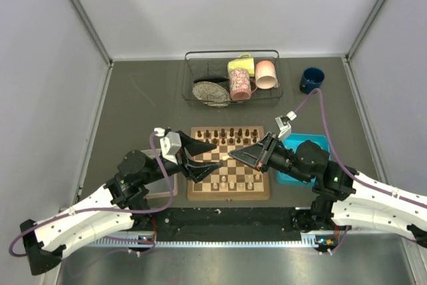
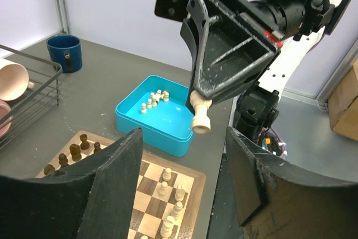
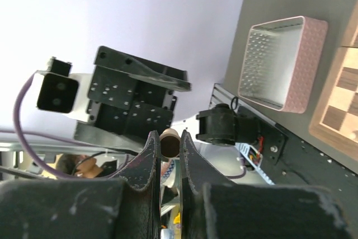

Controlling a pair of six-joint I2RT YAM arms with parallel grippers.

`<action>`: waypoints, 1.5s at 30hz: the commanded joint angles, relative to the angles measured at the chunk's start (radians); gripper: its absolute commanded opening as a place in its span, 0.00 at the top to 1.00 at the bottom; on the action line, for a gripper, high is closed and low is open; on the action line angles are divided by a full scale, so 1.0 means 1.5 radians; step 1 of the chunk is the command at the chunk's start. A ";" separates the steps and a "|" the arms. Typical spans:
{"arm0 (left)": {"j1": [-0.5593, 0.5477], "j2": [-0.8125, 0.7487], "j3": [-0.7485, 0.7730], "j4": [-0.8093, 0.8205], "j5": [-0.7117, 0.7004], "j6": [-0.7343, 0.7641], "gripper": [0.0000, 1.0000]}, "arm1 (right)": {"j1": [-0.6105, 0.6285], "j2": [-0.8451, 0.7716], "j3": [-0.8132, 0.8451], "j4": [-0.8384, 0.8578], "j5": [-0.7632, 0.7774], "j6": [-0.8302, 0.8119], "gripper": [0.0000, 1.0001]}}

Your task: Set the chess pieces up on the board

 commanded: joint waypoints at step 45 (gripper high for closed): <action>-0.044 0.056 0.042 0.083 0.020 -0.008 0.72 | -0.005 -0.015 -0.026 0.081 -0.015 0.026 1.00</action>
